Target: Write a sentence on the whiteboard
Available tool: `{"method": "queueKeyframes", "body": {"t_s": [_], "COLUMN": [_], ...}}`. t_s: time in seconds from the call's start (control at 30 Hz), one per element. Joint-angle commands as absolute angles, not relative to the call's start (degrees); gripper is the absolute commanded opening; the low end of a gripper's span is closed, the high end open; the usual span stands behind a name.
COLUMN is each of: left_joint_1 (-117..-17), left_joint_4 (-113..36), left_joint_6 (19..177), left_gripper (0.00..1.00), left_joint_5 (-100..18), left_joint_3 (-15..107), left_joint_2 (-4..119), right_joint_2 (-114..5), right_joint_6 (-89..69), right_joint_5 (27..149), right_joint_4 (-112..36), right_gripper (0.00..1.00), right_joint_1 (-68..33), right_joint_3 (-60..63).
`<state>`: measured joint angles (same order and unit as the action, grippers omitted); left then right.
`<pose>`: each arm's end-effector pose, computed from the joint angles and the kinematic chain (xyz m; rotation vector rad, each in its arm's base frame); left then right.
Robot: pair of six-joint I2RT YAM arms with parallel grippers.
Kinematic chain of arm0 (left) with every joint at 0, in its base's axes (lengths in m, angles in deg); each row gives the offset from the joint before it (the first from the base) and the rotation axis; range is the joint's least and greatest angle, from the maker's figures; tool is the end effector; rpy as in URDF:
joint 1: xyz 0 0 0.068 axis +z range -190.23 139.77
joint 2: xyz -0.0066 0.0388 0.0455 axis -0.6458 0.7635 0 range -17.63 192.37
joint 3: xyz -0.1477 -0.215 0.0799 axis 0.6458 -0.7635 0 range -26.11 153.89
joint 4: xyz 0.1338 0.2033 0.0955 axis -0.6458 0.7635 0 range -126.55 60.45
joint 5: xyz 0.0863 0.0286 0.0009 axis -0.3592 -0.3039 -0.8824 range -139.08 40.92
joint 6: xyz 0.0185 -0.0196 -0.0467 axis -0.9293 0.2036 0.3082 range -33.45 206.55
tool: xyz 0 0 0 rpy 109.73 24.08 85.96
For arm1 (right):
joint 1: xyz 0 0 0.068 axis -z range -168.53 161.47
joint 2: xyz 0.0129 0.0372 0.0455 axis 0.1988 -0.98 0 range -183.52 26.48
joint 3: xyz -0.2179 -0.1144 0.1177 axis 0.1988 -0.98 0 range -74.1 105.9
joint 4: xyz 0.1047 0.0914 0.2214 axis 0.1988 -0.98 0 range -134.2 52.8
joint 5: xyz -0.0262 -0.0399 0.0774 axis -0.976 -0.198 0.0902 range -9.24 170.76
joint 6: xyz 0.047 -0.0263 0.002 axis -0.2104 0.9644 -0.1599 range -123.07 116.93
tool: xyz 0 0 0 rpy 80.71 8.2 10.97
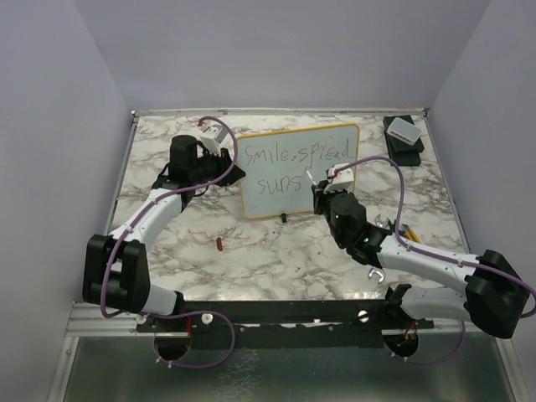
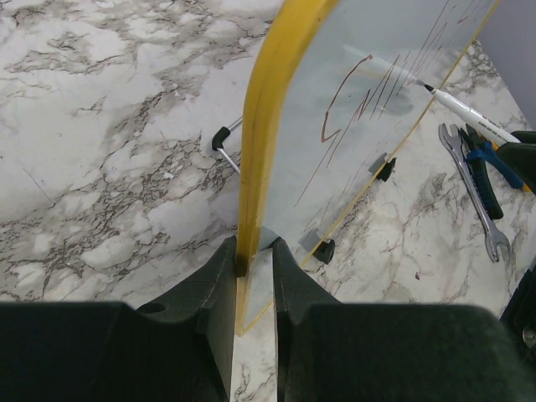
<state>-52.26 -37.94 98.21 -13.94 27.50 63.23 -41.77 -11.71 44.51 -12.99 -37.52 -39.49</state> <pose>0.3048 -0.0859 0.2704 0.4040 2.0025 -0.8788 0.1870 0.1829 0.2561 -0.1387 1.7016 0.2002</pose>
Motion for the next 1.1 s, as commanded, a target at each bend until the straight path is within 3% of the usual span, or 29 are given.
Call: {"method": "queueKeyframes", "body": {"t_s": [0.0,0.43,1.07], "left_joint_1": [-52.76,-52.78,-52.80], "left_joint_4": [-36.69,-36.64,-36.64], "left_joint_6": [98.06,98.14,98.07], "left_gripper": [0.09,0.09,0.09], "left_joint_5": [-14.89,-14.93,-14.98], "left_joint_3": [27.50,27.50,27.50], "left_joint_2": [62.73,62.88,62.84], "right_joint_2": [-40.56,-40.67,-39.53], "right_joint_6": [-16.62,-24.00,-14.17], "right_joint_5": [44.79,48.32,42.92], "right_joint_4": [-17.31,-21.22,-17.50], "right_gripper": [0.01,0.01,0.01], "right_joint_1": [-37.22,-37.27,-37.22], "right_joint_3": [-41.21,-45.29,-39.58]}}
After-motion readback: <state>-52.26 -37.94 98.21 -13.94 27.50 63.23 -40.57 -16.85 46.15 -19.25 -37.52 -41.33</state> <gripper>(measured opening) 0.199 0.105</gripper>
